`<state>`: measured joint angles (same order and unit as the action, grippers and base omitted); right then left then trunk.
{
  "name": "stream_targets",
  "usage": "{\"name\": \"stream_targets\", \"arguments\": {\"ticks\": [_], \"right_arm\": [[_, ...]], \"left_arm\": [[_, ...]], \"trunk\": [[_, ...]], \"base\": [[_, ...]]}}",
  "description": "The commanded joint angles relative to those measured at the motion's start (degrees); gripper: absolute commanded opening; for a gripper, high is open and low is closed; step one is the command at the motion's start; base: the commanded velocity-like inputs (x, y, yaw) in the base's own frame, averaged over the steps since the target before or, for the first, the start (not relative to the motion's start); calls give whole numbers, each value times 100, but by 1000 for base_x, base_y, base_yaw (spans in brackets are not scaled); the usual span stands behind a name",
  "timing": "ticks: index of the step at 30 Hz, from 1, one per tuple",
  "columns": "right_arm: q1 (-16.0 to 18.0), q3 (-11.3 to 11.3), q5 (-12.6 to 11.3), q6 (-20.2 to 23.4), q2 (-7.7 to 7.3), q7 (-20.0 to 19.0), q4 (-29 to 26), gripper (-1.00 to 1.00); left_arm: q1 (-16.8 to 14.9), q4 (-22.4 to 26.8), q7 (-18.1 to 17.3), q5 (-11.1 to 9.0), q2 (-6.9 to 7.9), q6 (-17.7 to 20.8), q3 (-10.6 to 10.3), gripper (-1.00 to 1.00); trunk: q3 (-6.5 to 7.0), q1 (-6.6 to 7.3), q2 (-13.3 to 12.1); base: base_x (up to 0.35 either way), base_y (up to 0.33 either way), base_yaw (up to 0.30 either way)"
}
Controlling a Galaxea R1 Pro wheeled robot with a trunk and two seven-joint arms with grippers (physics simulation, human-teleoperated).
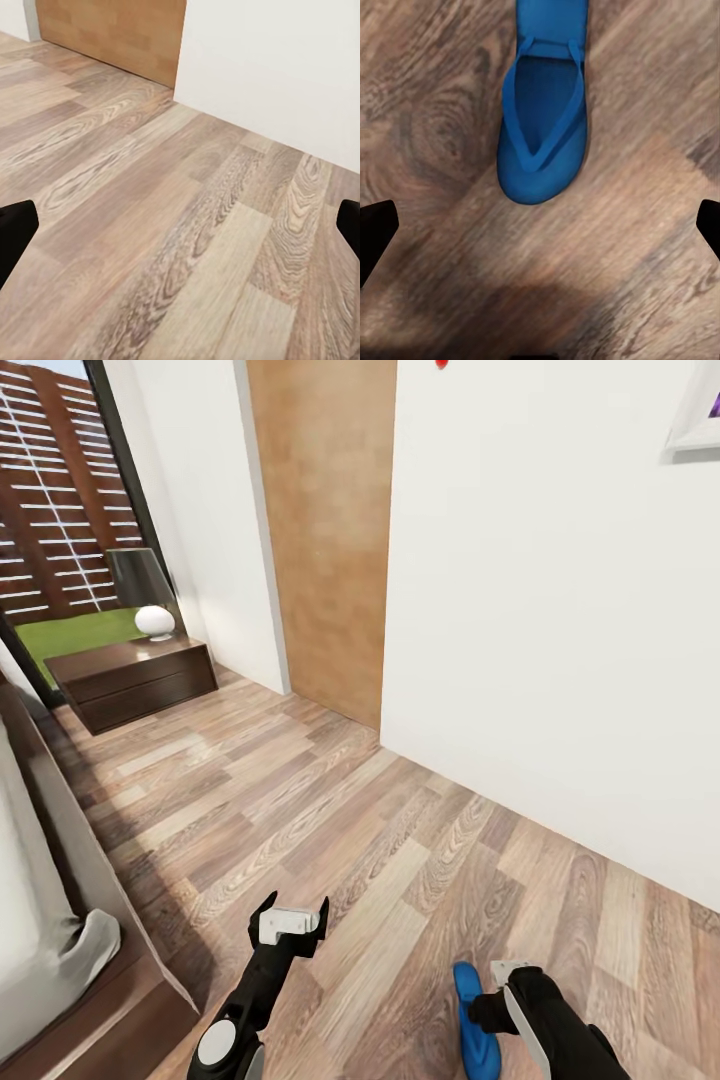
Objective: In the bedroom, move the book from the bed onto either nightstand, and place the two sandals side by side next to the bed.
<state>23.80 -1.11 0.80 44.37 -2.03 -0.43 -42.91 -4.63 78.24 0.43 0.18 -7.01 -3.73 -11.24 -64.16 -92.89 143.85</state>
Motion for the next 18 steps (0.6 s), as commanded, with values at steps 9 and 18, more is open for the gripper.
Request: {"name": "stream_targets", "arguments": {"ticks": [9,18], "right_arm": [[2,-12,9,26,2,-8,-7,100],[2,-12,12,24,1,-2,-7,100]], "left_arm": [[0,-1,9,8,-2,-9,-8,100],[-3,-1,3,7,-2,-13,-10,100]], "trunk": [[-5,0,2],[-5,0,2]], "base": [[236,0,0],[73,0,0]]}}
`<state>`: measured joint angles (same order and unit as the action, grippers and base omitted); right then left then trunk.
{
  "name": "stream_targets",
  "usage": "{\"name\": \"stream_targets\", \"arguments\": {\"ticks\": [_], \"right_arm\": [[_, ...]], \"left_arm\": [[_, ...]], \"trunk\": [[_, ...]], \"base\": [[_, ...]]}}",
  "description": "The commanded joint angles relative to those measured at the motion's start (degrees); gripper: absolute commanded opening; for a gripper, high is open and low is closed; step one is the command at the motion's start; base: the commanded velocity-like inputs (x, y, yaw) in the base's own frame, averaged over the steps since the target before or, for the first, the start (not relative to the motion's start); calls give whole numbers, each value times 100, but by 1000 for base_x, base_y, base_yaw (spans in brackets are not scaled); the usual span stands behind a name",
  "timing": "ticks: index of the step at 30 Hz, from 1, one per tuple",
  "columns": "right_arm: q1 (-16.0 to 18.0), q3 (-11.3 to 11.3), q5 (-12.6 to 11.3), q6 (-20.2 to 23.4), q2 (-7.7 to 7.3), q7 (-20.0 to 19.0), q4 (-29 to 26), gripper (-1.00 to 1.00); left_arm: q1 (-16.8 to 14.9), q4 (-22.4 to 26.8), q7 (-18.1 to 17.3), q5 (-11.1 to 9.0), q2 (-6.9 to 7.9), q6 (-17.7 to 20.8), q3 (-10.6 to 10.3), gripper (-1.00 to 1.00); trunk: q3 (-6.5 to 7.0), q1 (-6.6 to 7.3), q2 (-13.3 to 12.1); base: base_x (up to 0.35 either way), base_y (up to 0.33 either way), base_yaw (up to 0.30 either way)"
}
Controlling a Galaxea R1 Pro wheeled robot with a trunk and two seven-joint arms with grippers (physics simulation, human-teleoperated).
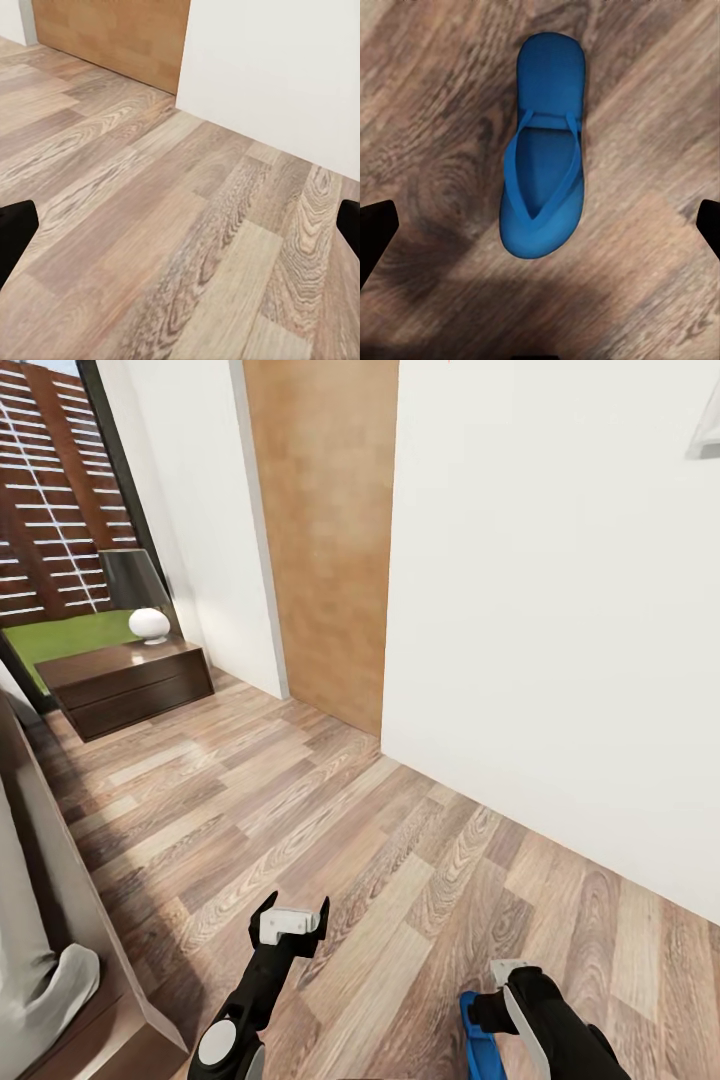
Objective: In the bedroom, move the book from the bed onto either nightstand, and place the two sandals side by side next to the bed.
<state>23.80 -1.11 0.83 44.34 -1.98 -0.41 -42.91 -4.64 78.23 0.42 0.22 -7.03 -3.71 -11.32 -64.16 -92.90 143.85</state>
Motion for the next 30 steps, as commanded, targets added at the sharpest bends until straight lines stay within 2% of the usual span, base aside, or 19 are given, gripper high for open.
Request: {"name": "stream_targets", "arguments": {"ticks": [1,9,30], "right_arm": [[2,-12,8,26,-3,-4,-7,100],[2,-4,5,23,-11,-11,-7,100],[2,6,5,38,-38,-64,-20,100]], "left_arm": [[-2,-1,4,3,-1,-15,-1,100],[-1,2,10,10,-1,-16,-2,100],[2,8,11,-4,-9,-13,-2,100]], "trunk": [[-5,1,2],[-5,1,2],[-470,-53,30]], "base": [[15,0,0],[5,0,0],[0,0,0]]}}
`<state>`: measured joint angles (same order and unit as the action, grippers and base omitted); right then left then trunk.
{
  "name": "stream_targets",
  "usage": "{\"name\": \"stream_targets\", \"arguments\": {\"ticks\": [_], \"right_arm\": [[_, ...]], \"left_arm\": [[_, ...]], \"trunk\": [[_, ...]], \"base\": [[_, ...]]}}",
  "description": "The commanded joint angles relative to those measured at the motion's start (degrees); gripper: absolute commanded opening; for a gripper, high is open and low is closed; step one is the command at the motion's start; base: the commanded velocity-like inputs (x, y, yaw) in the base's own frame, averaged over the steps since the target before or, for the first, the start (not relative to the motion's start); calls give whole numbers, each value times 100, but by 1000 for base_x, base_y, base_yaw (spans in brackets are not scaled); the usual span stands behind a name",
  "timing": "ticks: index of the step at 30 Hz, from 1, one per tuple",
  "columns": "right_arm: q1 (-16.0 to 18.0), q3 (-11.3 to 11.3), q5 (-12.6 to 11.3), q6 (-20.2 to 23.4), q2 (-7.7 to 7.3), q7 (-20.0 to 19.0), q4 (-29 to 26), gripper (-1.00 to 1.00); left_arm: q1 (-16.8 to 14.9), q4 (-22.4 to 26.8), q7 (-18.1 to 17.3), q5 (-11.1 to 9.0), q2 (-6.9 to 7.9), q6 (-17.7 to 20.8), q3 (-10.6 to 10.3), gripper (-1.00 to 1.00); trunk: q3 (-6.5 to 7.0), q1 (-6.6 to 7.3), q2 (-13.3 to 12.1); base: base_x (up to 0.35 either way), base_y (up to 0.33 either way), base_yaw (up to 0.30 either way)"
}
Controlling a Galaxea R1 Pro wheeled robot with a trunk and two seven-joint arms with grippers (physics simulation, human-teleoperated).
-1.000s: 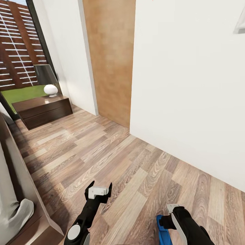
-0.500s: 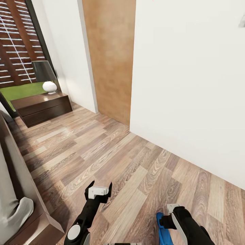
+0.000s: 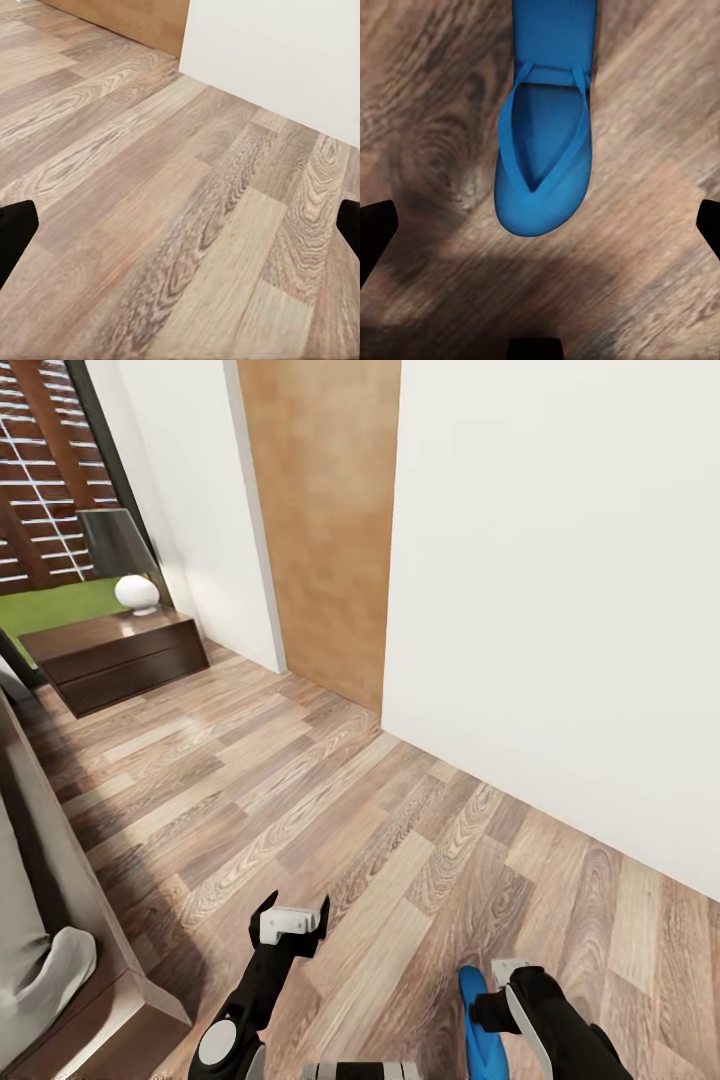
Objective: In the bedroom, move the book from the bed onto either nightstand, and place the two sandals side by side next to the bed.
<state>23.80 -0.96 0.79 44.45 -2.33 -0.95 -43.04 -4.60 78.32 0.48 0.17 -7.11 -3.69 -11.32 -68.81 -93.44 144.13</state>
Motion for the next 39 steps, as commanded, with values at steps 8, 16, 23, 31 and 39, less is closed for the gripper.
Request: {"name": "stream_targets", "arguments": {"ticks": [8,16,23,31,39], "right_arm": [[1,-10,9,29,-4,-10,-11,100],[1,-10,9,29,-4,-11,-6,100],[1,-10,9,29,3,-11,-8,100],[1,-10,9,29,6,-11,-5,100],[0,-10,12,17,16,9,-3,100]], "left_arm": [[-5,-1,5,2,0,-16,-2,100],[1,-1,5,9,0,-13,-2,100],[-2,-1,5,9,1,-11,-2,100],[-2,-1,5,9,4,-9,-2,100],[-2,-1,5,9,2,-9,-2,100]], "trunk": [[-182,-19,13],[-360,-40,23],[-515,-58,33],[-692,-79,43],[-869,-99,54]], "base": [[0,0,0],[0,0,0],[0,0,0],[0,0,0],[0,0,0]]}}
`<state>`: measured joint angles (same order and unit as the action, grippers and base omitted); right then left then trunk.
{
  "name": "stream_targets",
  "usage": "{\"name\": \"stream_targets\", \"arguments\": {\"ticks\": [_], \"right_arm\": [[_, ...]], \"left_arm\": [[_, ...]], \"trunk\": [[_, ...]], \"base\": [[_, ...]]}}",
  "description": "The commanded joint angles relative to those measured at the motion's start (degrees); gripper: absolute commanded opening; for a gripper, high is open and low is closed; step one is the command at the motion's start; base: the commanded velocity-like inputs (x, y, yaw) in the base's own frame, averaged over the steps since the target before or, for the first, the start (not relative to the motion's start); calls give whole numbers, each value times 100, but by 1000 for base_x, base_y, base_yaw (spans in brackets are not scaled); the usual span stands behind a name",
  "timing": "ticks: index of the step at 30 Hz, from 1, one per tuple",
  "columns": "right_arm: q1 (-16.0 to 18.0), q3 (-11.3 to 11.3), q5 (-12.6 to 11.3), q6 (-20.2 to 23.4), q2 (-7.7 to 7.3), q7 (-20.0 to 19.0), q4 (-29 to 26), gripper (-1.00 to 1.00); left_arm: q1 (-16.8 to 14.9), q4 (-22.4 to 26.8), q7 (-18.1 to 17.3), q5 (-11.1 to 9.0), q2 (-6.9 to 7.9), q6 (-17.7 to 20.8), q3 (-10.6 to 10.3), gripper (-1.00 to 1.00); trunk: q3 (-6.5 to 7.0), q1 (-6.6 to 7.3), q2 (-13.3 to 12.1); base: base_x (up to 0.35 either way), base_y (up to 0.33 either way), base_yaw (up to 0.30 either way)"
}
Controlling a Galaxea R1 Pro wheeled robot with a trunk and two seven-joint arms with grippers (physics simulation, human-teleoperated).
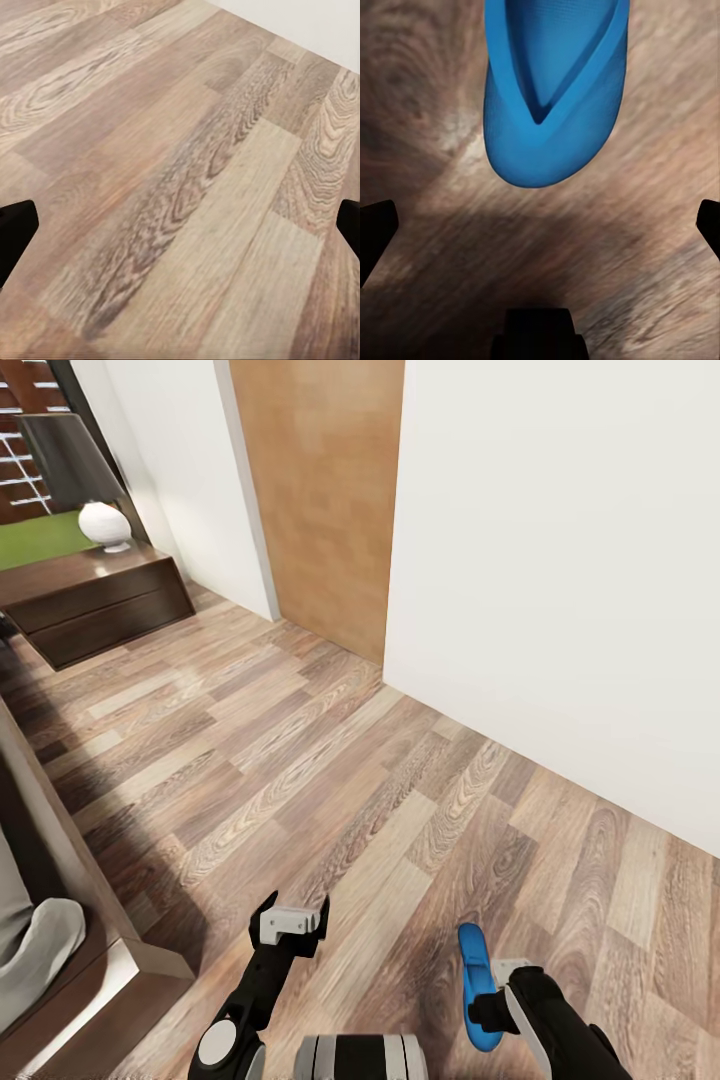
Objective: In the bedroom, move the book from the bed onto either nightstand, and place the two sandals side by side next to the bed.
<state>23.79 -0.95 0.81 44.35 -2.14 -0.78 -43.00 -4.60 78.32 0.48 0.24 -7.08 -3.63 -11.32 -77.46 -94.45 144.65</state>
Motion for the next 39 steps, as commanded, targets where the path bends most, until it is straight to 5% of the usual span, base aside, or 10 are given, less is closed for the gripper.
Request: {"name": "stream_targets", "arguments": {"ticks": [1,6,39], "right_arm": [[2,-13,8,22,-1,1,-4,100],[3,-18,10,12,10,17,1,100],[3,-26,12,6,12,17,-2,100]], "left_arm": [[-1,-1,5,3,1,-15,-2,100],[0,-1,-2,-8,0,-15,-2,100],[3,-9,-4,-9,5,-21,-2,100]], "trunk": [[-27,-1,3],[-137,-14,10],[-137,-14,10]], "base": [[0,0,0],[0,0,0],[52,-1,0]]}}
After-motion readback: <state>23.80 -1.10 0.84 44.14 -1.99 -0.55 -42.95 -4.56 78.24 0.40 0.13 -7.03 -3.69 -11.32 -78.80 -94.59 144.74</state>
